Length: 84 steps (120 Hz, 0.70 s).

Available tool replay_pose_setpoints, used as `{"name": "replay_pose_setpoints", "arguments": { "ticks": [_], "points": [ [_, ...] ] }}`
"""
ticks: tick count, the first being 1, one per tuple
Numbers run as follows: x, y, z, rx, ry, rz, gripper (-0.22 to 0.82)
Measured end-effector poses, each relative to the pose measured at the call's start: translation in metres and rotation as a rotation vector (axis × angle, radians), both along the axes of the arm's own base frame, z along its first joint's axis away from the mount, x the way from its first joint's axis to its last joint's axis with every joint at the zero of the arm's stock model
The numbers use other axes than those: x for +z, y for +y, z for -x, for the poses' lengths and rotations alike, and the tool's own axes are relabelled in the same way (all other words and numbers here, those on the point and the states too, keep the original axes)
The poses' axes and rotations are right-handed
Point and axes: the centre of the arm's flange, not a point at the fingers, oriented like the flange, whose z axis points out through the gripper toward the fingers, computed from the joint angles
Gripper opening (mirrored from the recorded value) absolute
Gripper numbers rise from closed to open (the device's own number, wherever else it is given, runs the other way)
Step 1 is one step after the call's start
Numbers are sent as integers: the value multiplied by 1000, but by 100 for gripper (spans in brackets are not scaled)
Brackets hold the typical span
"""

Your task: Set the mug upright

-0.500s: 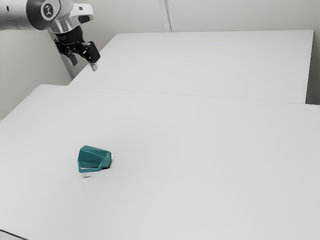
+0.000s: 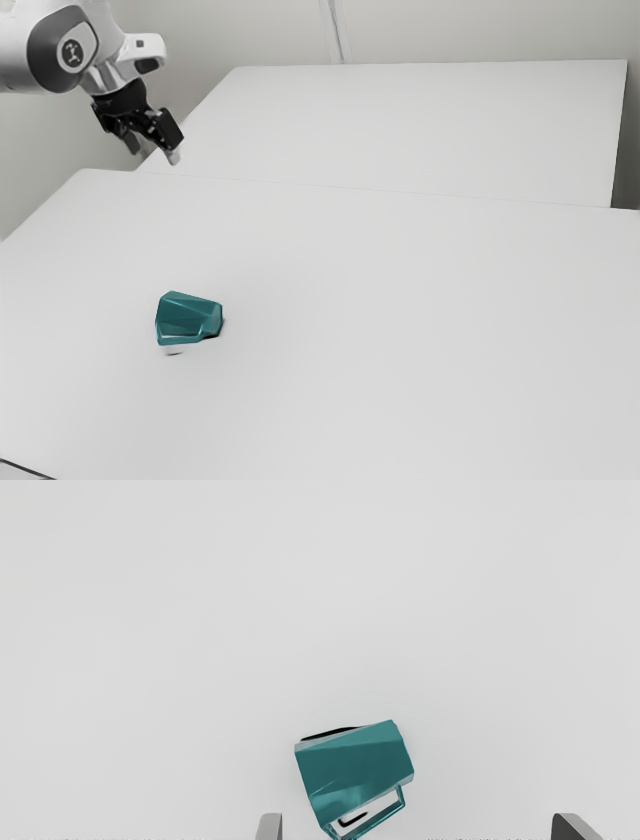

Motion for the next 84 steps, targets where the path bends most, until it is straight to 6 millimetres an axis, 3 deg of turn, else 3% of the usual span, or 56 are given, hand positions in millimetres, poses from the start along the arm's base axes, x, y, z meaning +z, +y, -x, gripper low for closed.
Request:
{"name": "replay_pose_setpoints", "arguments": {
  "ticks": [10,66,84],
  "points": [
    [-11,17,11,27,-9,13,59],
    [-86,66,65,199,-11,245,59],
    [-98,75,76,249,-13,331,59]
  ]
}}
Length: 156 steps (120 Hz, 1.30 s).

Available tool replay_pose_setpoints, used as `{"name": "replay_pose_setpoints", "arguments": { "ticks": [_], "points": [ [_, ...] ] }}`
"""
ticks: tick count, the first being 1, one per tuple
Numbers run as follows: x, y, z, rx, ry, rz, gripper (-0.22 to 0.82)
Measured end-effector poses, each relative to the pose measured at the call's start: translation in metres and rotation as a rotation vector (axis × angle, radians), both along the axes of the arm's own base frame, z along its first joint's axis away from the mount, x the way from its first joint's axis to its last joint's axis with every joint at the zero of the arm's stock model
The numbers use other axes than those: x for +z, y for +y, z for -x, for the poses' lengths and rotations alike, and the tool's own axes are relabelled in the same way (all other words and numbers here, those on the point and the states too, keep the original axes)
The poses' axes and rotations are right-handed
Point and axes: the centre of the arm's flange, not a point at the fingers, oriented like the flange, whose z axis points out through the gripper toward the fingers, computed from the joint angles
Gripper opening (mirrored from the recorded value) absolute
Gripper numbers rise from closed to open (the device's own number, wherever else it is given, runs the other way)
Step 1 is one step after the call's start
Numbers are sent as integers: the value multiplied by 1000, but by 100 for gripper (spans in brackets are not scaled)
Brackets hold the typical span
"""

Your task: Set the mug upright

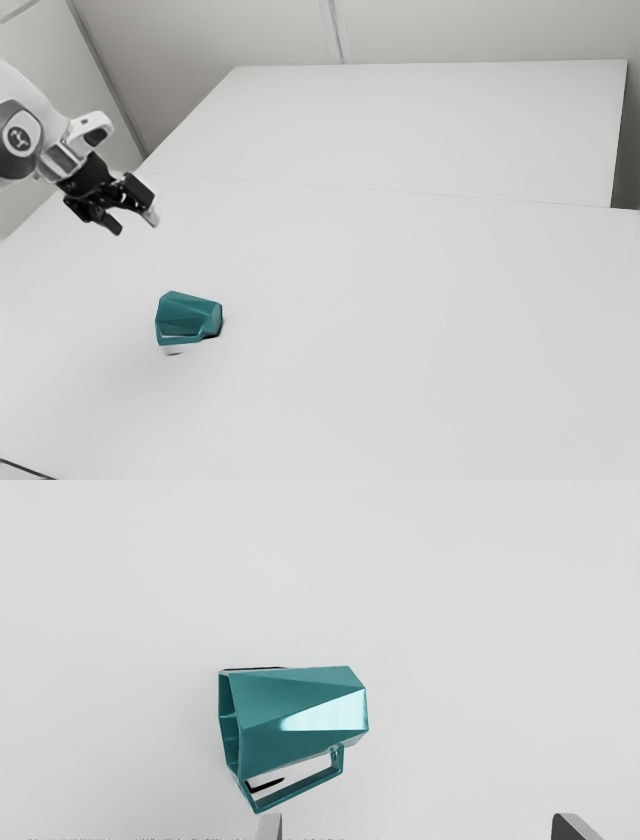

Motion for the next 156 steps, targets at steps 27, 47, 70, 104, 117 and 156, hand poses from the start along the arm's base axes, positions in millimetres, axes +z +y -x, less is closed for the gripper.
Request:
{"name": "replay_pose_setpoints", "arguments": {
  "ticks": [27,47,70,104,117,156],
  "points": [
    [-21,18,15,84,12,131,59],
    [-57,43,29,152,55,240,59],
    [-94,69,31,216,74,350,59],
    [-154,94,25,267,67,486,58],
    [-171,100,22,256,55,517,58],
    [-202,105,21,181,-5,598,58]
  ]
}}
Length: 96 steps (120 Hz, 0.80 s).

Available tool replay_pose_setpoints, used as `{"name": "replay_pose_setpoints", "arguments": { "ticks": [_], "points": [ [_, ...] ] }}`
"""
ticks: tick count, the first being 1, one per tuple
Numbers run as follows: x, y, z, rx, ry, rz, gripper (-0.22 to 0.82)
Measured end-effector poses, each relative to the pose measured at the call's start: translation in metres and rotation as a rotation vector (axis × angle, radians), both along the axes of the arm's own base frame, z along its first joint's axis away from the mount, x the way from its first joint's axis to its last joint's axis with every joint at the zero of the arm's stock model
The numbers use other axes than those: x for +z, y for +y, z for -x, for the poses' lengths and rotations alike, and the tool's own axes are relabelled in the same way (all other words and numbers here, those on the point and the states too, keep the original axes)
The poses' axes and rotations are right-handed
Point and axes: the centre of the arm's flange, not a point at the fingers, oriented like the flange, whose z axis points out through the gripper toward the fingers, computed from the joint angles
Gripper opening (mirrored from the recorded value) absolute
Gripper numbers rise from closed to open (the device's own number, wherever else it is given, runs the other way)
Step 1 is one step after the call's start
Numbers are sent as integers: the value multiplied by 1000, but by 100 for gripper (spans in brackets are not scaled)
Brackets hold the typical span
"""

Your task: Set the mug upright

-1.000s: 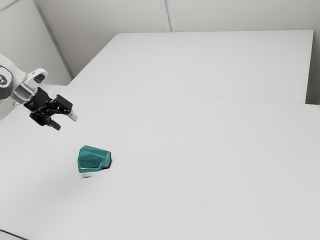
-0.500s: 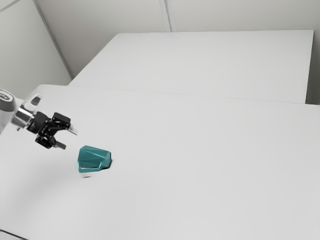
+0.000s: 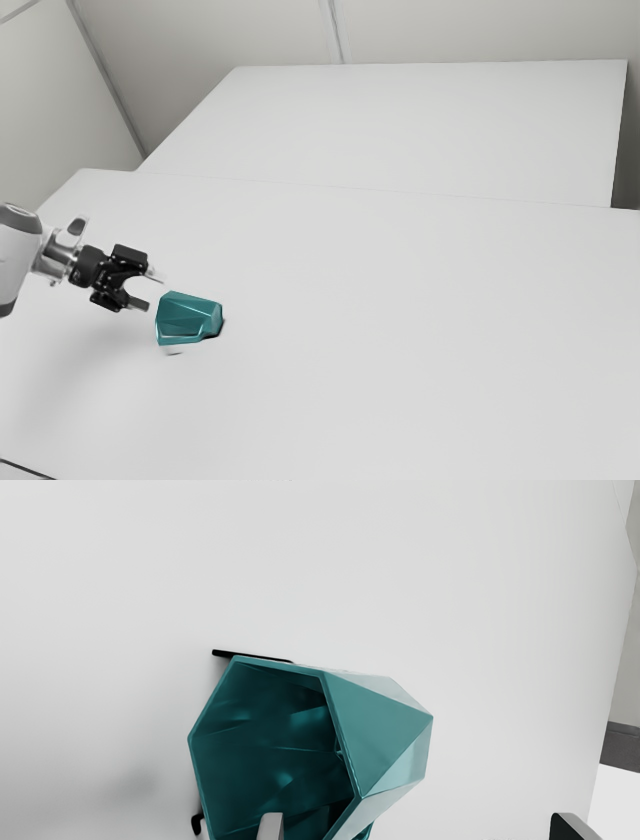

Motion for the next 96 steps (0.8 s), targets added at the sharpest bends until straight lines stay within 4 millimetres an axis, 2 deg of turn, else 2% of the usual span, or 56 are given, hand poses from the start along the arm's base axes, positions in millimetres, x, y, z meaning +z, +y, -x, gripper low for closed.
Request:
{"name": "replay_pose_setpoints", "arguments": {
  "ticks": [53,96],
  "points": [
    [-28,8,-2,-57,-110,44,57],
    [-46,4,-9,-109,-163,67,56]
  ]
}}
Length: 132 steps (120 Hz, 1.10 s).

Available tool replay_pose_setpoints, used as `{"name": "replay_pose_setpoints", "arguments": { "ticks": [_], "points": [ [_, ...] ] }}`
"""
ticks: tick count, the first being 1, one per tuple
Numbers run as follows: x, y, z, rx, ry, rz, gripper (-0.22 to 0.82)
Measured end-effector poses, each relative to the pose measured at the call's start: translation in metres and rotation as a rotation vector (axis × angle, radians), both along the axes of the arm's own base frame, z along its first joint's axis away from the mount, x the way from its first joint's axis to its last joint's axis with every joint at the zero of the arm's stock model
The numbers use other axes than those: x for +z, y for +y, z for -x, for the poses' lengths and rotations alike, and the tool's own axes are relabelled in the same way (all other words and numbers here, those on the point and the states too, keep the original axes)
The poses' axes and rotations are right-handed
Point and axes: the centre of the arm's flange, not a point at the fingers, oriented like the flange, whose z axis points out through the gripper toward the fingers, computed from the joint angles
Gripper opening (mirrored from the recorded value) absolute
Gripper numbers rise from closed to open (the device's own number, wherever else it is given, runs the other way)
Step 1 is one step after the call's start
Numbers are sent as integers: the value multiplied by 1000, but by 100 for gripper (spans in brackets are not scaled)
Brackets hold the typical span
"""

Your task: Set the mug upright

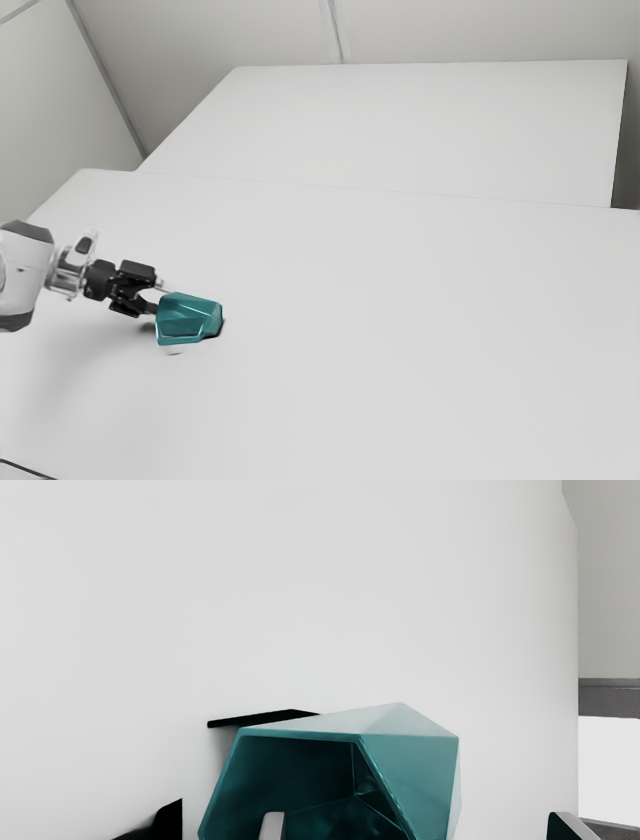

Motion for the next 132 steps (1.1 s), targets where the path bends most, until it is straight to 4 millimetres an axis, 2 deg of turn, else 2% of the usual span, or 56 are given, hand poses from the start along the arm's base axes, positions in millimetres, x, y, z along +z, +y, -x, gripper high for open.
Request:
{"name": "replay_pose_setpoints", "arguments": {
  "ticks": [24,58,83,132],
  "points": [
    [-8,-5,-3,-17,-22,10,51],
    [-9,-9,-5,-34,-54,13,23],
    [-8,-13,-8,-42,-75,19,8],
    [-2,-21,-13,-54,-114,43,-7]
  ]
}}
